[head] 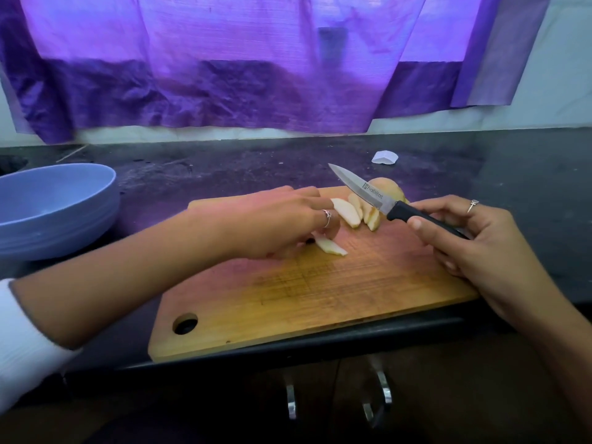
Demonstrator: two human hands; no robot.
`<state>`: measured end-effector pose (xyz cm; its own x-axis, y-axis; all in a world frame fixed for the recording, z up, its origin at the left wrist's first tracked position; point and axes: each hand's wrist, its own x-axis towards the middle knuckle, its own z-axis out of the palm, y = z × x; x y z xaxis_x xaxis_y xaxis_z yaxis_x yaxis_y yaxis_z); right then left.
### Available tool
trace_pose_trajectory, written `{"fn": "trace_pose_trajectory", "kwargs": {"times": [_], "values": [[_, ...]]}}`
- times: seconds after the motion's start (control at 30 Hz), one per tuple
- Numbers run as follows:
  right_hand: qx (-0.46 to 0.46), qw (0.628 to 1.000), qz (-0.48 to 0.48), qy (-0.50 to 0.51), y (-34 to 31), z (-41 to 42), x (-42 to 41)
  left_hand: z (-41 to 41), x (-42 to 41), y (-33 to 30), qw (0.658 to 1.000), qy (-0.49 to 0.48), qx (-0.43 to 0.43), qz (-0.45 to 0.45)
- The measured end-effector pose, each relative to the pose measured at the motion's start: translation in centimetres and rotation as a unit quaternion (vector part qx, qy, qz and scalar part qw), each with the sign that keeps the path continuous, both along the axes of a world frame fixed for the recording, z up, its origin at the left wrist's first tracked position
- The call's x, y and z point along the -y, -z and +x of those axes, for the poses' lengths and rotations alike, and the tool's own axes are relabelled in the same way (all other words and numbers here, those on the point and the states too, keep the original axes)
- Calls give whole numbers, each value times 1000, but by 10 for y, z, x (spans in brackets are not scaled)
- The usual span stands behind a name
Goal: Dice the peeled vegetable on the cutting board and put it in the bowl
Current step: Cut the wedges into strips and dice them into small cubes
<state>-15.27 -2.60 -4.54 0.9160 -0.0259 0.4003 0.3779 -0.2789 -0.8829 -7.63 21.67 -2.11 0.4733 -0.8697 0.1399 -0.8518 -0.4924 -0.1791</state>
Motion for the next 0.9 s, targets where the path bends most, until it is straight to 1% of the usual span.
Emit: {"fn": "trace_pose_trajectory", "kwargs": {"times": [0.1, 0.17, 0.23, 0.33, 0.47, 0.6, 0.7, 0.77, 0.9], "values": [[0, 1000, 2, 3, 1, 0, 0, 2, 6, -12, 996, -33, -30, 73], [0, 1000, 2, 2, 1, 0, 0, 2, 9, -16, 994, -39, -52, 92], [0, 1000, 3, 1, 1, 0, 0, 2, 10, -16, 992, -39, -54, 103], [-1, 1000, 4, 1, 2, 0, 1, 3, 7, -11, 995, -28, -32, 94], [-3, 1000, 9, 0, 2, 1, 2, -1, 4, -7, 997, -17, -34, 64], [-7, 1000, 6, 1, 3, 2, 4, -4, 3, 0, 998, -35, 16, 51], [-9, 1000, 8, 6, 4, 3, 4, -9, 8, 3, 996, -49, 48, 64], [-10, 1000, 5, 9, 4, 3, 4, -12, 11, 3, 995, -55, 56, 68], [-12, 1000, 2, 11, 4, 2, 5, -15, 10, 6, 995, -57, 68, 42]]}}
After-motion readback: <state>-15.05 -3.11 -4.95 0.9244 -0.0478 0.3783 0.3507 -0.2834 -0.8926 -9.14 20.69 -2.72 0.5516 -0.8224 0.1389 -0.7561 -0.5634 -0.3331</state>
